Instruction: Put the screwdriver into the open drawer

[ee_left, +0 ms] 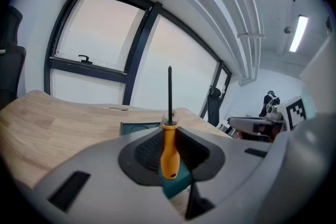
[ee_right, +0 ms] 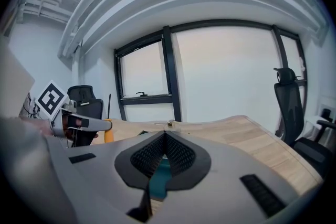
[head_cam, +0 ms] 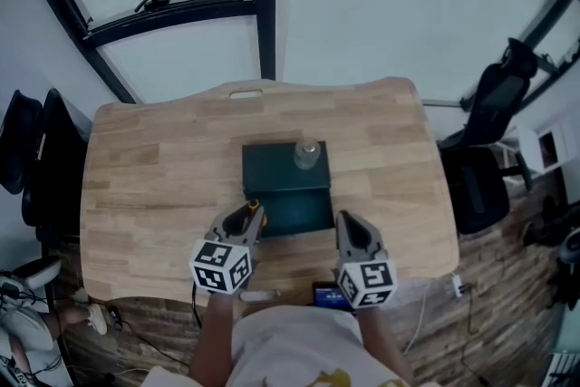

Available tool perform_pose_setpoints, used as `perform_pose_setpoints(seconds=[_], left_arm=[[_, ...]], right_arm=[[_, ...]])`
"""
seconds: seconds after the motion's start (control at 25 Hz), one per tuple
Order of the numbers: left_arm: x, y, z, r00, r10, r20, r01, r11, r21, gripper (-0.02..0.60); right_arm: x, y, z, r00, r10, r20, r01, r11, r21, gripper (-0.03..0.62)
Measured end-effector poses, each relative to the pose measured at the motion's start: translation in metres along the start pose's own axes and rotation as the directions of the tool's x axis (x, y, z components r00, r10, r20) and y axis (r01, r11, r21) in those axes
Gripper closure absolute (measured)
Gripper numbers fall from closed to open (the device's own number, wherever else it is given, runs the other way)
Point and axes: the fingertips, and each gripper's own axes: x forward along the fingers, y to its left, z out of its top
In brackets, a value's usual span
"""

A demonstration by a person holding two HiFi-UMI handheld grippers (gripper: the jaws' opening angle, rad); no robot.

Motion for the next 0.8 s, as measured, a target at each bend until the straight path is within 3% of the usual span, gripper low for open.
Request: perform_pose_setpoints(seconds=[0.8], left_arm=[[0.017,0.012,-0.020,0.996,0.006,-0.092,-0.005,1.000,0.017,0.509]], right_arm=[[0.031,0.000,-0.012,0.998,0.032,-0.053,-0.032,0.999,0.005,0.597]])
